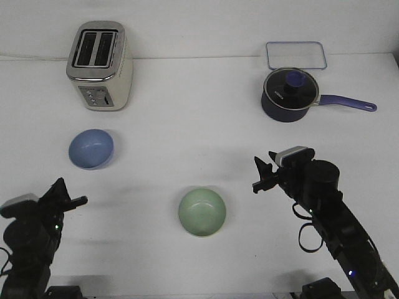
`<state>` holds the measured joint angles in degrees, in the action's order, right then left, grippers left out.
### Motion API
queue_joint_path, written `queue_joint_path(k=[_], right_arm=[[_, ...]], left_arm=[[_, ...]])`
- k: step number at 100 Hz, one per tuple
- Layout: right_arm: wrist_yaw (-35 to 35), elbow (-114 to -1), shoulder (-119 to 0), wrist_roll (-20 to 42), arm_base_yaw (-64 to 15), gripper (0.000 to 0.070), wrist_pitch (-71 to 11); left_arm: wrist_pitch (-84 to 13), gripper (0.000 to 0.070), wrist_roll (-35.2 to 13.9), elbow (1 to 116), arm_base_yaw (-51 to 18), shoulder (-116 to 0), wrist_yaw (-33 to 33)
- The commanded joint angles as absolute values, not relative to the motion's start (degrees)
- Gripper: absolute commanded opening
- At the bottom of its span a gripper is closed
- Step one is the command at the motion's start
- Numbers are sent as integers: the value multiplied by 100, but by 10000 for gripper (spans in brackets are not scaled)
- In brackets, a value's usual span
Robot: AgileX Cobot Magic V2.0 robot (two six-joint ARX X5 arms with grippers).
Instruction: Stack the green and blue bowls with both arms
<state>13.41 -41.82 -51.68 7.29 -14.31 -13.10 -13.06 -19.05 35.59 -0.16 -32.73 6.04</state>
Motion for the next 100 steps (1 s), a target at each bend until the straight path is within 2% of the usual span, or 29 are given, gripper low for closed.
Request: queue_joint_path(k=[1,9,13,19,25,27,31,48,62,87,92,100], right_arm=[[1345,-3903,-5068,746,-1374,305,-1219],[1354,-3627,-4901,773,-1313,305,-1221],[1356,-3538,-4856,773,-1308,305,-1223],[1361,-3479,-4823,768,-1310,305,-1258],[1374,-3479,-4814,766,-1310,305,-1291],[1380,-3479,-4812,766,-1310,305,-1288],[1417,-3479,-4805,766,-1310,305,-1280],[1415,-3479,-4805,757,-1310,305,-1238],[1417,-3479,-4805,746,-1310,305,-1238],[1417,-3479,-4805,746,-1310,305,-1240],[1417,-3479,-4805,746,-1310,305,-1240],[1415,-3479,-4805,746,-1310,305,-1243]], left_arm=[[-1490,12,-1643,4132,47,-4182,561],[-1756,25,-1503,4783,167,-5144,423],[-1857,84,-1503,5081,235,-5583,329],[-1981,291,-1503,5459,342,-6169,237],[-2104,557,-1500,5802,451,-6720,165],[-2134,615,-1496,5889,478,-6871,145],[-2187,672,-1496,6027,519,-7116,145],[-2290,664,-1262,6396,755,-8029,119],[-2193,664,-1247,6418,923,-8626,-252],[-1811,658,-1251,6418,1022,-9435,-436],[-1741,622,-1273,6420,1022,-9526,-469],[-1653,475,-1295,6423,1020,-9651,-504]])
